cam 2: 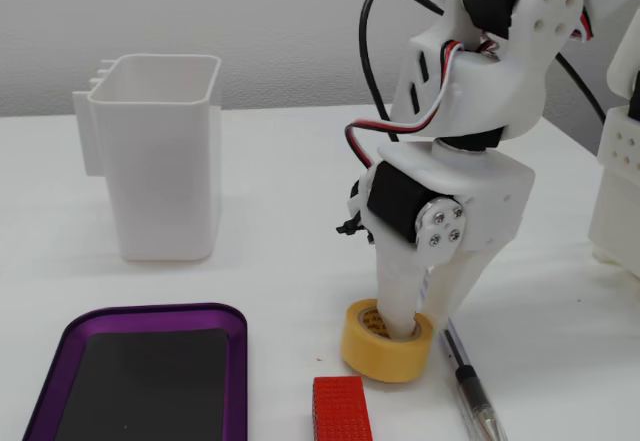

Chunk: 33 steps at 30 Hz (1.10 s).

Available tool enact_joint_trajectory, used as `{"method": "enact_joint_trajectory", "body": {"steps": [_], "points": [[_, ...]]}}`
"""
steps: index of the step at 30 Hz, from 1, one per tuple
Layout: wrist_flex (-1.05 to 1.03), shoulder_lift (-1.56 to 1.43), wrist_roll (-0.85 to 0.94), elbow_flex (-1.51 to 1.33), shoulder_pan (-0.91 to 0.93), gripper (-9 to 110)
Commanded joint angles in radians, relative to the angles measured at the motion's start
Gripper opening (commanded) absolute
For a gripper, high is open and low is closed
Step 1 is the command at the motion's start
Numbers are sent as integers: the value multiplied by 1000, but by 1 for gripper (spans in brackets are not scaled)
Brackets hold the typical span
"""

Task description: Pick up the yellow tape and place it in the box.

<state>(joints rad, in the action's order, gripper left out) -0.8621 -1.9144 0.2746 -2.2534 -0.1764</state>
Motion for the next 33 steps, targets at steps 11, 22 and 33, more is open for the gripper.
{"method": "enact_joint_trajectory", "body": {"steps": [11, 22, 33], "points": [[37, -129, -2, 342, 20, -1], [110, 298, -11, 623, 20, 0], [110, 489, -2, 684, 43, 1]]}}
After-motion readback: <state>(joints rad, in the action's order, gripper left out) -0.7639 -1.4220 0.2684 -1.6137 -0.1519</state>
